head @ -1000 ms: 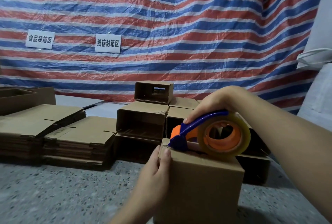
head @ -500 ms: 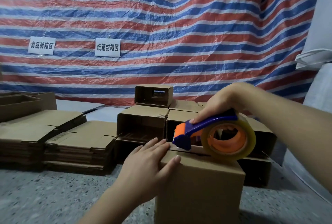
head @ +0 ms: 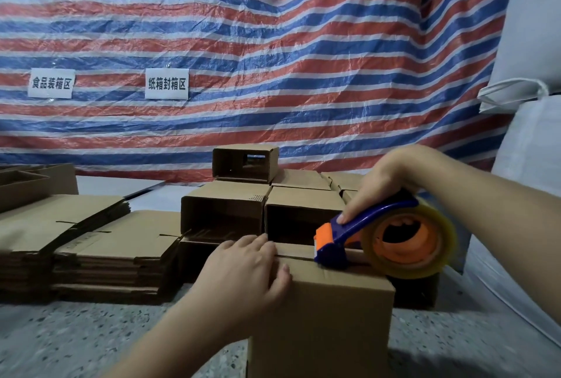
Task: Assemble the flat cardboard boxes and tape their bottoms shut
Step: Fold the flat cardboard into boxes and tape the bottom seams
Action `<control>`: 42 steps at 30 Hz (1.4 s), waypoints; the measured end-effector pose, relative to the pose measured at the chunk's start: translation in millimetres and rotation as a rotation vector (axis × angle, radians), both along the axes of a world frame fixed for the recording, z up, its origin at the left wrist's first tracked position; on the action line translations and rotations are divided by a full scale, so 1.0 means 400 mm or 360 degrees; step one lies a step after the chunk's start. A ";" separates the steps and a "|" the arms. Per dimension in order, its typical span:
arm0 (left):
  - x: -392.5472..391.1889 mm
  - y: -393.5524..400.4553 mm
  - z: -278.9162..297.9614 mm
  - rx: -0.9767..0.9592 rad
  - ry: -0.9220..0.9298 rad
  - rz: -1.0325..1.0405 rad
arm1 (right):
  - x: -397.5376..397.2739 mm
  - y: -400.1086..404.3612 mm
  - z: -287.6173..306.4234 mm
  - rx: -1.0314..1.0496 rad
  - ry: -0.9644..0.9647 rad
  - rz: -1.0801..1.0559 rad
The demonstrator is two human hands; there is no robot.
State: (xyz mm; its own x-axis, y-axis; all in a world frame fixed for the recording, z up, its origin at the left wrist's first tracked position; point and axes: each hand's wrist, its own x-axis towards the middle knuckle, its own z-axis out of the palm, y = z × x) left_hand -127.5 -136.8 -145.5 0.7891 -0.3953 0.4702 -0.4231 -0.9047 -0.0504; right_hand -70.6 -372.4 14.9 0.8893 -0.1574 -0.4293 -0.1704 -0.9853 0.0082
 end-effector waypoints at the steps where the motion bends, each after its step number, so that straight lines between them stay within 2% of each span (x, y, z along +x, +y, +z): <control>1: 0.000 -0.016 0.004 0.0013 0.0013 -0.0030 | 0.000 -0.001 0.000 0.0012 -0.0007 -0.0011; 5: -0.005 -0.070 0.001 0.0070 0.0114 -0.0172 | -0.002 -0.001 -0.003 0.0018 -0.0011 0.0004; 11: 0.002 -0.070 -0.019 0.0054 -0.0075 -0.0218 | -0.007 -0.028 0.016 0.0036 0.0058 -0.0015; 18: -0.012 -0.068 -0.023 -0.0013 -0.0099 -0.0229 | -0.042 -0.124 0.038 0.0006 0.0114 -0.0079; 26: -0.020 -0.105 0.011 0.0119 0.0127 -0.0108 | -0.046 -0.121 0.003 0.0016 0.0097 -0.0110; 31: -0.008 -0.201 0.014 0.0247 0.0271 -0.0232 | -0.049 -0.120 -0.006 0.0045 0.0086 -0.0141; 36: 0.004 -0.211 -0.003 0.0322 0.0223 -0.0192 | -0.050 -0.140 -0.006 0.0138 0.0130 -0.0159; 42: -0.008 -0.206 -0.003 0.0264 0.0190 -0.0221 | -0.093 -0.218 0.036 0.0124 0.0071 -0.0119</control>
State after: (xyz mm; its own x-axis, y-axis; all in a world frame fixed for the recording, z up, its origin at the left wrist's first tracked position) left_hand -130.6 -219.3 -146.5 0.7678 -0.5681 0.2961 -0.5549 -0.8208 -0.1356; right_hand -107.9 -459.4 29.2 0.8562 -0.1870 -0.4815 -0.2445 -0.9679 -0.0588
